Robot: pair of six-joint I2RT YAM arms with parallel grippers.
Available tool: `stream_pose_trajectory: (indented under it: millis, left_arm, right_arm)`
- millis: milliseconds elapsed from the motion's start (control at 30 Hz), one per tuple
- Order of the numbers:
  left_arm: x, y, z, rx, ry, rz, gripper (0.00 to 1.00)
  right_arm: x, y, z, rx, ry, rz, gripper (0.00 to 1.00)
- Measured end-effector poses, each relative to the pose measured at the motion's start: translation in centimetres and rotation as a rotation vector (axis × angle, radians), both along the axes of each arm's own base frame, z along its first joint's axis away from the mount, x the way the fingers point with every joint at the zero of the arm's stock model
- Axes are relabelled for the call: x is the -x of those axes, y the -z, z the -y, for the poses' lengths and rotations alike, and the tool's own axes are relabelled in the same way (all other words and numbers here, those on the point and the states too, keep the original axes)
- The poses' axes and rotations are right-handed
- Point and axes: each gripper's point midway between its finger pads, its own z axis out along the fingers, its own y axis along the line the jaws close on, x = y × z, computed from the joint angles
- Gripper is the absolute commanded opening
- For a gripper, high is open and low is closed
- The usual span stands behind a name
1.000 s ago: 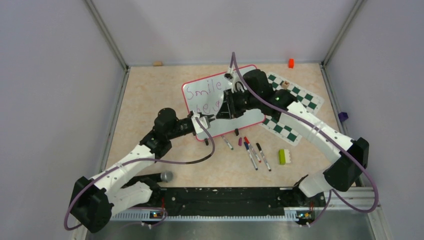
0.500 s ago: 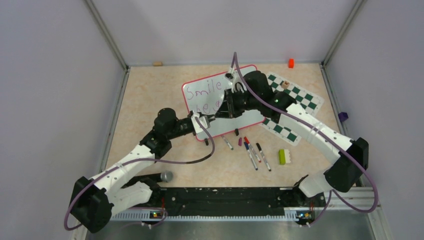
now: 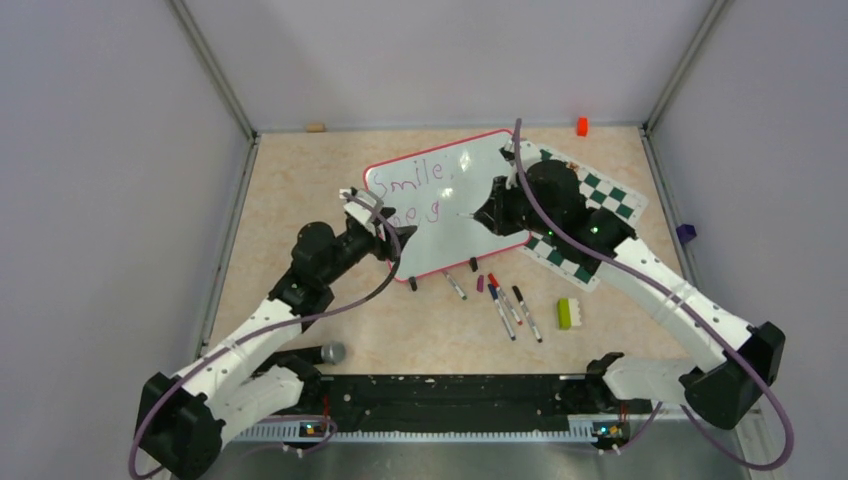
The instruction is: Write a sentence on the whiteboard
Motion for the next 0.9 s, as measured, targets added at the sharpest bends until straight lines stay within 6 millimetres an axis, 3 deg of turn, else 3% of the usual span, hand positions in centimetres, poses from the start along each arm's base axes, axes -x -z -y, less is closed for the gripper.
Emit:
stream_pose_trajectory:
  millis: [167, 300, 400, 567, 900]
  left_arm:
    - [-0.7, 1.5, -3.3, 0.156, -0.153, -0.209, 0.67]
    - [-2.6, 4.0, -9.0, 0.3, -0.327, -0.378, 0.7]
    - [-2.6, 6.9, -11.6, 0.397, -0.388, -0.493, 0.69]
    - [-2.3, 10.7, -10.9, 0.456, -0.317, -0.673, 0.75]
    - [-2.3, 12.5, -8.2, 0.445, -0.1, -0.697, 0.74]
  right_arm:
    - [-1.0, -0.4, 3.0, 0.048, 0.116, 0.09, 0.0]
    - [-1.3, 0.1, 3.5, 0.057, 0.135, 0.119, 0.0]
    - [-1.2, 0.9, 3.6, 0.062, 0.132, 0.122, 0.0]
    - [-1.4, 0.9, 3.3, 0.05, 0.126, 0.133, 0.0]
    - [-1.6, -0.2, 2.5, 0.005, 0.1, 0.165, 0.0]
